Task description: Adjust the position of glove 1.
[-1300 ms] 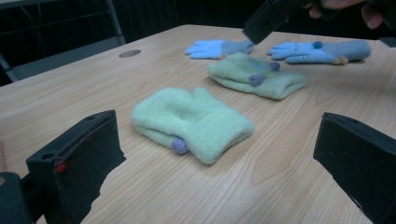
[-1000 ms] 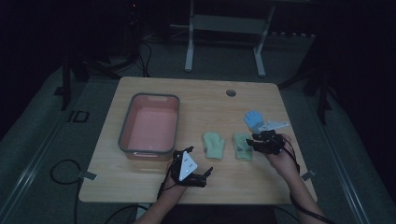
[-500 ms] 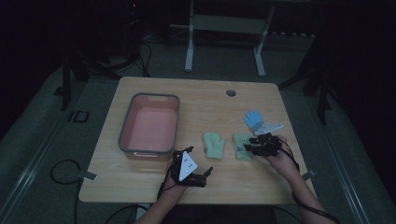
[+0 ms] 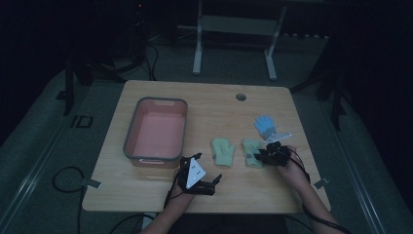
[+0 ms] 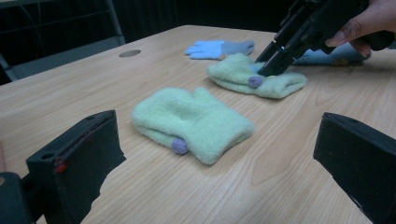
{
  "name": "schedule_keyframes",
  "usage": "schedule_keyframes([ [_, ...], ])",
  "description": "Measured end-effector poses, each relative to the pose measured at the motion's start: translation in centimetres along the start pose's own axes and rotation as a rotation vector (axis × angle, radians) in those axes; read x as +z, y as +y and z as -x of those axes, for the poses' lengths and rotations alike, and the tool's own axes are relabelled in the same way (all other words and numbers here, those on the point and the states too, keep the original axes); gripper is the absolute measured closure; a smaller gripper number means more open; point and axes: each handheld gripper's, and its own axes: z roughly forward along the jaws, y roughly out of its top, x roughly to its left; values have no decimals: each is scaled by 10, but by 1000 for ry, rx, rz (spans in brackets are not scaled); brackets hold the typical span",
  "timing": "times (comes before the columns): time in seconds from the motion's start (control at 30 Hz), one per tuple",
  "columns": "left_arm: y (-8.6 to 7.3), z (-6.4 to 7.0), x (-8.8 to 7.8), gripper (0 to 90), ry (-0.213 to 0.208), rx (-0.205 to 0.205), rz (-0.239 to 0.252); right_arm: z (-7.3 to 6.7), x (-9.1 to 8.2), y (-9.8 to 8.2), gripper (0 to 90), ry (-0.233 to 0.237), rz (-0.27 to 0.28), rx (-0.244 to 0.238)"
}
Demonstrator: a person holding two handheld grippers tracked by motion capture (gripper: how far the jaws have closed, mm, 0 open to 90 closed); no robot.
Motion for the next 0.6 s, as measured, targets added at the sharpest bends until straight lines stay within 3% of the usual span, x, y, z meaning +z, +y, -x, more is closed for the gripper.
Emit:
schedule_keyframes([
  [0.13,0,1,0,7,5,5,3,-8,-1,3,822,-38,4,41],
  [0.23,0,1,0,7,7,0,5,-9,-7,7,833,-36,30,94],
  [0.4,0,1,0,7,6,2,4,-13,-23,24,834,-74,76,64],
  [0.6,0,1,-1,6,12,4,7,-22,-36,49,834,-24,139,37],
])
